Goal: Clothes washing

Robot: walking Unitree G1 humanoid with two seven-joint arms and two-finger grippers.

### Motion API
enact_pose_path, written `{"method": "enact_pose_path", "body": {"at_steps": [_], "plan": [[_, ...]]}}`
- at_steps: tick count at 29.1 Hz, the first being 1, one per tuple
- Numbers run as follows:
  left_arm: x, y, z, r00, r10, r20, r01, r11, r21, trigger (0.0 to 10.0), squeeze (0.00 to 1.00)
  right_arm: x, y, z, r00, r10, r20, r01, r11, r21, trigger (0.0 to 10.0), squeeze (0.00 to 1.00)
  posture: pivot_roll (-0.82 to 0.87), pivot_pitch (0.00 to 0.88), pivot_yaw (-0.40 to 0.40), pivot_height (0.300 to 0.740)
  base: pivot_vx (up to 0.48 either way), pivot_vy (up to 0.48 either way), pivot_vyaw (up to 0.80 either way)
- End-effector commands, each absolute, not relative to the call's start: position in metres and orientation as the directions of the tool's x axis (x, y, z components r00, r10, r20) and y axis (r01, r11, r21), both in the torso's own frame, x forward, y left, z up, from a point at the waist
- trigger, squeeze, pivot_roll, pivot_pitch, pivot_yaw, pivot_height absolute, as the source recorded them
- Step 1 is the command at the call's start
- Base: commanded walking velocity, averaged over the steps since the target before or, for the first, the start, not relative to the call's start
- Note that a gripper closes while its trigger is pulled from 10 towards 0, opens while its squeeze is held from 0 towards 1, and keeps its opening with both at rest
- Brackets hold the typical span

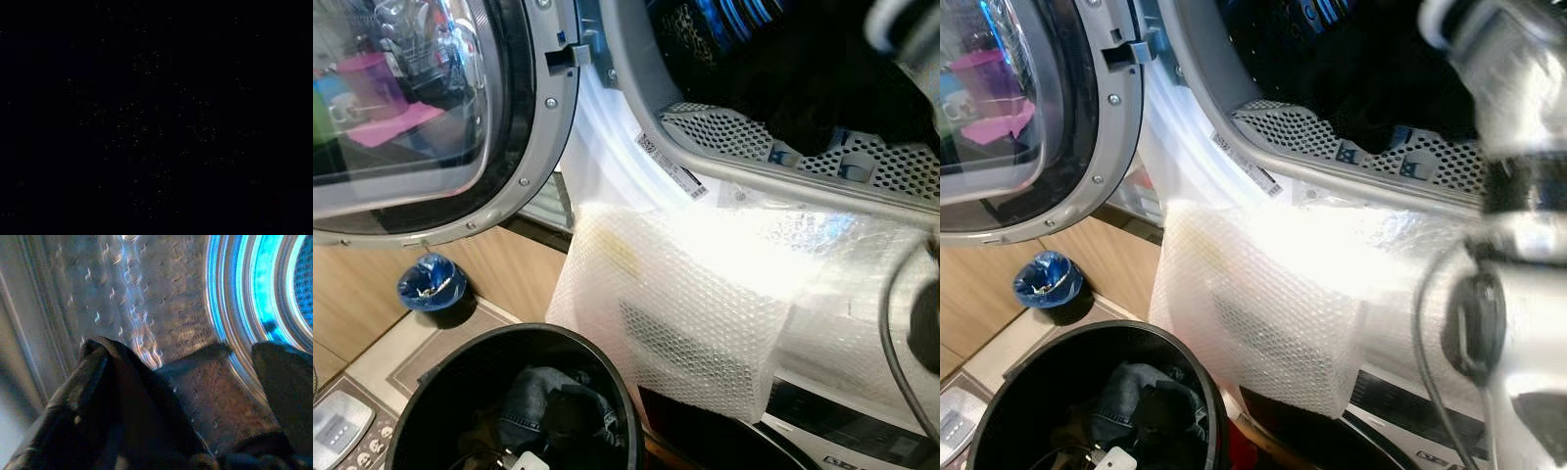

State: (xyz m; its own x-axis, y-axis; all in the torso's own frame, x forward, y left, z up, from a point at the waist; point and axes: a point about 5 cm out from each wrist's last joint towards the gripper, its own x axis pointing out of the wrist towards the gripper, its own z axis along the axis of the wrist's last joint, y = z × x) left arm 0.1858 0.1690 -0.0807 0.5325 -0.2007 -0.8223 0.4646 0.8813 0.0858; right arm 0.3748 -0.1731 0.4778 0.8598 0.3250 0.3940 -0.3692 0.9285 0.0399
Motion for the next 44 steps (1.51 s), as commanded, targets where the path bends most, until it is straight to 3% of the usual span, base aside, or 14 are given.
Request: {"method": "enact_pose_path", "body": {"at_steps": [1,6,10,16,35,44], "plan": [[0.168,0.162,-0.09,0.469,-0.228,-0.853,0.492,0.87,0.038,10.0,0.0,0.373,-0.178,0.49,0.857,0.273,0.436,-0.346,0.933,0.095,10.0,0.0,-0.15,0.13,0.06,0.74,0.0,0.0,0.0],[0.168,0.164,-0.09,0.477,-0.213,-0.853,0.487,0.872,0.055,10.0,0.0,0.369,-0.167,0.517,0.861,0.134,0.491,-0.262,0.944,0.201,10.0,0.0,-0.16,0.124,0.054,0.74,0.0,0.0,0.0],[0.182,0.168,-0.083,0.561,-0.151,-0.814,0.396,0.912,0.104,10.0,0.0,0.374,-0.175,0.513,0.886,-0.036,0.462,-0.107,0.954,0.279,10.0,0.0,-0.15,0.118,0.041,0.74,0.0,0.0,0.0],[0.182,0.177,-0.083,0.57,-0.094,-0.816,0.311,0.944,0.108,10.0,0.0,0.378,-0.177,0.508,0.89,-0.051,0.453,-0.081,0.96,0.267,10.0,0.0,-0.14,0.116,0.035,0.74,0.0,0.16,0.0],[0.183,0.175,-0.083,0.581,-0.106,-0.807,0.34,0.932,0.123,10.0,0.0,0.386,-0.187,0.49,0.902,-0.122,0.415,0.022,0.971,0.239,10.0,0.0,-0.14,0.115,0.038,0.74,0.0,0.081,0.0],[0.183,0.175,-0.083,0.579,-0.106,-0.808,0.346,0.93,0.126,10.0,0.0,0.385,-0.193,0.49,0.89,-0.181,0.417,0.139,0.982,0.131,10.0,0.0,-0.14,0.114,0.041,0.74,0.0,0.0,0.0]]}}
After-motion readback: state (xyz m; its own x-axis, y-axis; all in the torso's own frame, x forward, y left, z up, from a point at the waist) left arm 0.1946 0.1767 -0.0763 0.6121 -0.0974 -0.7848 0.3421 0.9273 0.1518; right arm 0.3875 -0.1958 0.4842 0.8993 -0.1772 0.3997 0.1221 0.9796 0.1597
